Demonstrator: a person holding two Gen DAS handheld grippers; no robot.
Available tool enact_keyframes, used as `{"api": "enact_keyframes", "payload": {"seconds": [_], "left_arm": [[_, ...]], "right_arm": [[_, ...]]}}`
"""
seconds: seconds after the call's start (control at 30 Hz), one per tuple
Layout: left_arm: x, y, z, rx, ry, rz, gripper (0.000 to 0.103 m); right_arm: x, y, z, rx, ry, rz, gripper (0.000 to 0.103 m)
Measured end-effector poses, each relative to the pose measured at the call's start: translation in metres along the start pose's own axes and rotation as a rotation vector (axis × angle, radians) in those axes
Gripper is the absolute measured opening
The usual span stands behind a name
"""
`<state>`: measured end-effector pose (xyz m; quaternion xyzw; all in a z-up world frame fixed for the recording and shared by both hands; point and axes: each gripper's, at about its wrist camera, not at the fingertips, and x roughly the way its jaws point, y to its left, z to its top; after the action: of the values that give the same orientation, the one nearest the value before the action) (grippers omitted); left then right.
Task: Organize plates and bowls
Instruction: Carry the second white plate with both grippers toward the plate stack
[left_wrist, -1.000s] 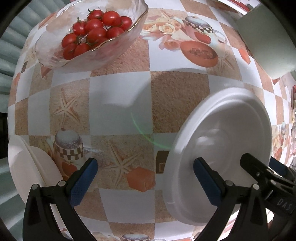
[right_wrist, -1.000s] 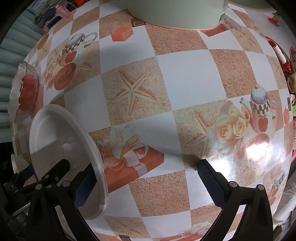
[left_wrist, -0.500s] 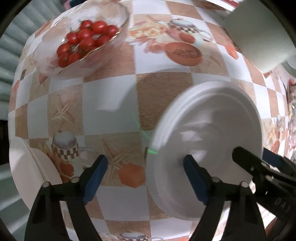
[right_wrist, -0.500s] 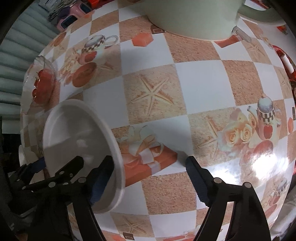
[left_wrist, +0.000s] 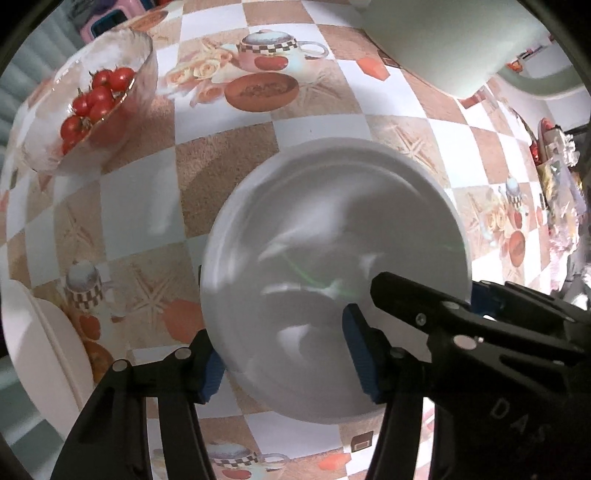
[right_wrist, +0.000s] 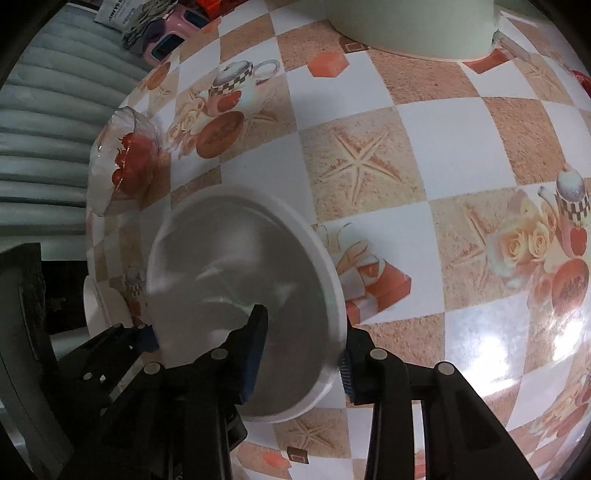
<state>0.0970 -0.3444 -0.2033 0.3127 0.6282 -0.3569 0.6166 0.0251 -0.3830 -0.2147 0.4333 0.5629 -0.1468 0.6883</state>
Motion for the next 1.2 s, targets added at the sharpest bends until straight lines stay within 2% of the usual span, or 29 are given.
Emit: {"api": "enact_keyframes", "payload": {"seconds": [0.1,0.3,0.57,0.77,0.87,0.97,1.2], "left_arm": [[-0.003,-0.004,0.000,0.004,-0.008,0.005,0.062],[-0.013,0.002,-0.010,0.009,-0.018,-0.002,0.062],[0.004,0.000,-0.035,-0.002,0.027,-0.020,0.062],[0.003,0.000,-0.036,0.033,-0.011,-0.024,0.065],[0.000,-0.001,-0.039,0.045,-0.026,-0.023,0.065],[-0.009,-0.011,-0.046,0.074,-0.048,-0.006,0.065],[-0.032,-0.025,-0.053,0.042,-0.066,-0.010,0.065]], "right_arm": [[-0.007,0.000,0.006,0.002,0.000,0.002,0.038],[-0.022,-0.014,-0.005,0.011,0.003,0.013,0.038],[-0.008,-0.015,-0.018,0.030,0.031,0.013,0.038],[-0.008,-0.017,-0.013,0.038,0.016,0.018,0.038],[-0.013,-0.016,-0.015,0.006,0.011,-0.007,0.038],[-0.016,-0.016,-0.018,0.008,0.006,-0.002,0.042],[-0.028,-0.012,-0.026,0.011,-0.009,0.016,0.042]]}}
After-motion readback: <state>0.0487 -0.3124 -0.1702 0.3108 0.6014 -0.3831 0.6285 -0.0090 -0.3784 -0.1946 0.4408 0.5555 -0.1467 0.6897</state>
